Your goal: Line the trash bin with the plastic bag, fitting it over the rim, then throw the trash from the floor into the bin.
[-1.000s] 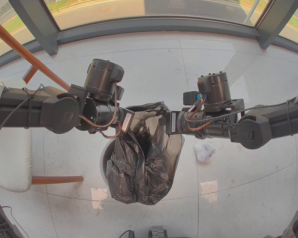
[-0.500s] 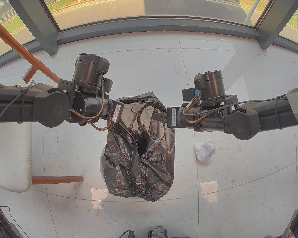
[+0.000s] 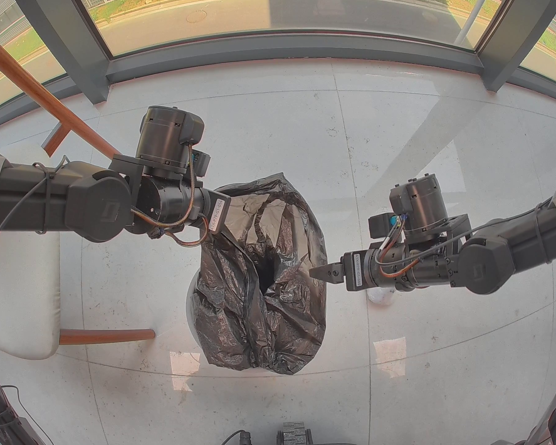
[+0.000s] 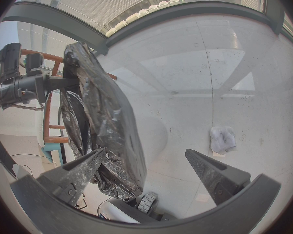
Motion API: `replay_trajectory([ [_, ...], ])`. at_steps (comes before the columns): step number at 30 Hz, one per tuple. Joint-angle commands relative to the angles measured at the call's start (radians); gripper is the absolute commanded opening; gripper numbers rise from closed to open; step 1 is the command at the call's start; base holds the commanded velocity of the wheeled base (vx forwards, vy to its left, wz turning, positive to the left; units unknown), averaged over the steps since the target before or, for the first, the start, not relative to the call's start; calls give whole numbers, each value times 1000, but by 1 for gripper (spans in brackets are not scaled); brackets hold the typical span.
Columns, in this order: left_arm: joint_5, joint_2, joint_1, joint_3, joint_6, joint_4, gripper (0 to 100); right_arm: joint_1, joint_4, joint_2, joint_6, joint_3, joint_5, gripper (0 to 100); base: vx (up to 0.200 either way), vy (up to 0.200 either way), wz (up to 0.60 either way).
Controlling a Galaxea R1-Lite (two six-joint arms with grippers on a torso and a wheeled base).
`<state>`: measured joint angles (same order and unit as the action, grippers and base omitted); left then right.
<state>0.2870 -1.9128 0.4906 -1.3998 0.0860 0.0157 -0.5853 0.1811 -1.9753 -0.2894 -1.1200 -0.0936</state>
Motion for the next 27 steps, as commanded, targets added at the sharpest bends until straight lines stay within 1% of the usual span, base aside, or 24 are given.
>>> replay_trajectory([
  [1, 0, -2, -6, 1, -2, 0, 0, -25, 61, -30, -4, 49, -6, 100, 0, 0, 0],
  [2, 0, -2, -6, 1, -2, 0, 0, -25, 61, -30, -4, 49, -6, 100, 0, 0, 0],
  [3, -3, -2, -6, 1, -3, 0, 0, -33, 100, -56, -5, 42, -11, 100, 0, 0, 0],
  [5, -6, -2, -7, 1, -3, 0, 0, -41, 143, -85, -7, 35, -11, 100, 0, 0, 0],
  [6, -6, -2, -7, 1, -3, 0, 0, -41, 143, -85, -7, 35, -11, 100, 0, 0, 0],
  [7, -6, -2, -9, 1, -3, 0, 0, -44, 178, -109, -8, 35, -11, 100, 0, 0, 0],
  [10, -12, -5, -20, -1, -3, -2, 0, -45, 224, -152, -30, 29, -11, 100, 0, 0, 0],
  [11, -14, -6, -21, -1, -3, -2, 0, -47, 235, -165, -47, 19, -11, 0, 0, 0, 0],
  [12, -14, -6, -21, 1, -6, -2, 0, -56, 241, -172, -79, -4, -8, 0, 0, 0, 0],
  [14, -14, -6, -21, 1, -6, -2, 0, -56, 241, -172, -79, -4, -8, 0, 0, 0, 0],
  [15, -16, -6, -24, 1, -18, -2, 0, -57, 241, -169, -106, -23, -5, 0, 0, 0, 0],
  [16, -17, -6, -24, -1, -25, -2, 0, -57, 239, -166, -111, -29, -6, 0, 0, 0, 0],
  [23, -22, -6, -41, -1, -31, -11, 0, -57, 232, -149, -114, -72, -11, 0, 0, 0, 0],
  [27, -34, -32, -53, 2, -28, -89, 0, -57, 230, -146, -116, -103, -6, 0, 0, 0, 0],
])
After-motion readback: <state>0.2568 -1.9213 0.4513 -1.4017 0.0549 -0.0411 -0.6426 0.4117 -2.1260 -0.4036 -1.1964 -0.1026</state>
